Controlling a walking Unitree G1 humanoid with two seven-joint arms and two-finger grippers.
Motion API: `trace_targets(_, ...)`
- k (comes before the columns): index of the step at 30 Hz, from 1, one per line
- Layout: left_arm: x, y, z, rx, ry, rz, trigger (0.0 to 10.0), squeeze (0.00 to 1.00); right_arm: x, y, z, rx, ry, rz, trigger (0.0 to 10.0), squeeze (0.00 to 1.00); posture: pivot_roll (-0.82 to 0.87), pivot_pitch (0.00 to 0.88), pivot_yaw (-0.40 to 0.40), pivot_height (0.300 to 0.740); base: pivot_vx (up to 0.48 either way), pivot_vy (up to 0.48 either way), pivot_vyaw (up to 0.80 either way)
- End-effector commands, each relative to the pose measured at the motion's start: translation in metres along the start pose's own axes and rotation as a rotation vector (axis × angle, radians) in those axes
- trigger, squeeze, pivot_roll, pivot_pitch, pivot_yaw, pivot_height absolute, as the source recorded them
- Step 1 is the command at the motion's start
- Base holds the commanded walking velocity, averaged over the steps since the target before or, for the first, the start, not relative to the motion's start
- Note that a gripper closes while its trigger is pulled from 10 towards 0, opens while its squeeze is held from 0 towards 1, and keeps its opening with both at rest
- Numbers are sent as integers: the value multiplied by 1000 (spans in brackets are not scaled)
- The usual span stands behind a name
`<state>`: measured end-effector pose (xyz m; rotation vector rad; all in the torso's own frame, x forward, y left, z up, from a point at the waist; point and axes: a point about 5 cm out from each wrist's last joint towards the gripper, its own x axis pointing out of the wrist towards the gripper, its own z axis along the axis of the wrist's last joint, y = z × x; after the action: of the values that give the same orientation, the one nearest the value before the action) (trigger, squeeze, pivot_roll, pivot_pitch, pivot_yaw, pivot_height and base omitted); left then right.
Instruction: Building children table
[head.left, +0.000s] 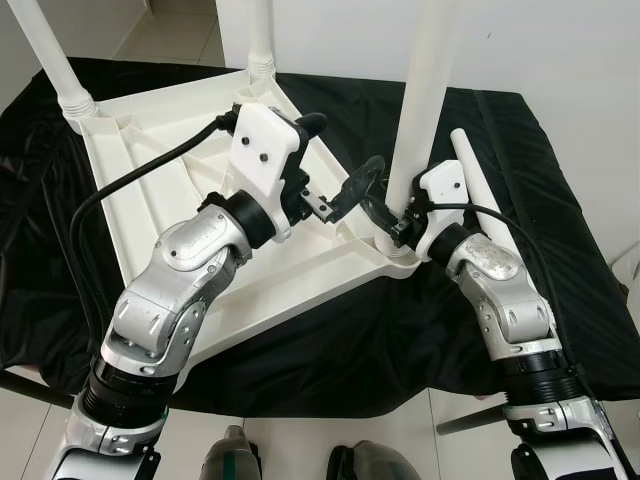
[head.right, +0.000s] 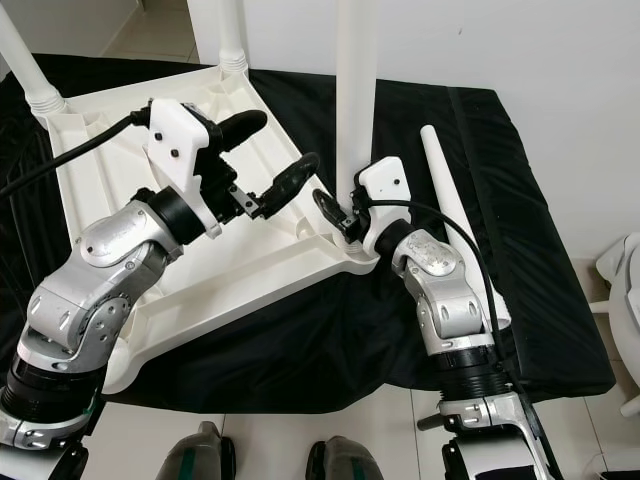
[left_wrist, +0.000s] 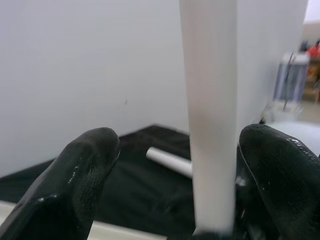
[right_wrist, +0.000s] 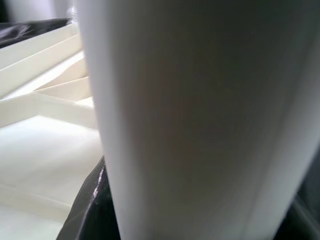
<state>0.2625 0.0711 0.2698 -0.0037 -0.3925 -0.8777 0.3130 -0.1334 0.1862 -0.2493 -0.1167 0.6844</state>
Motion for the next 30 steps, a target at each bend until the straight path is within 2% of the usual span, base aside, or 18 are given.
trace_targets(1,3,-4,9,-20,-33,-43,10000,0,2,1,4,-39,-2,34,10000,0,51,31,-41,740,0,0,0)
trace_targets(4,6,-7,9,-34,-34,-66,10000,0,4,3,5,-53,-4,63,10000,0,52,31,-44,740,0,0,0)
trace_targets(6,10,-11,8,-72,-26,-86,10000,0,5,5,6,-58,-6,88,10000,0,54,31,-43,740,0,0,0)
trace_targets(9,15,-21,5,-119,-28,-128,10000,0,7,7,6,-68,-6,105,10000,0,54,31,-43,740,0,0,0)
trace_targets(14,20,-30,-1,-152,-4,-162,10000,0,9,13,6,-76,-12,146,10000,0,57,28,-43,740,0,0,0)
trace_targets(20,26,-33,-1,-182,-1,-177,10000,0,9,19,5,-89,-8,203,10000,0,56,20,-45,740,0,0,0)
trace_targets(30,32,-27,2,-197,-7,-165,10000,0,9,22,-1,-105,7,206,10000,0,42,1,-35,740,0,0,0)
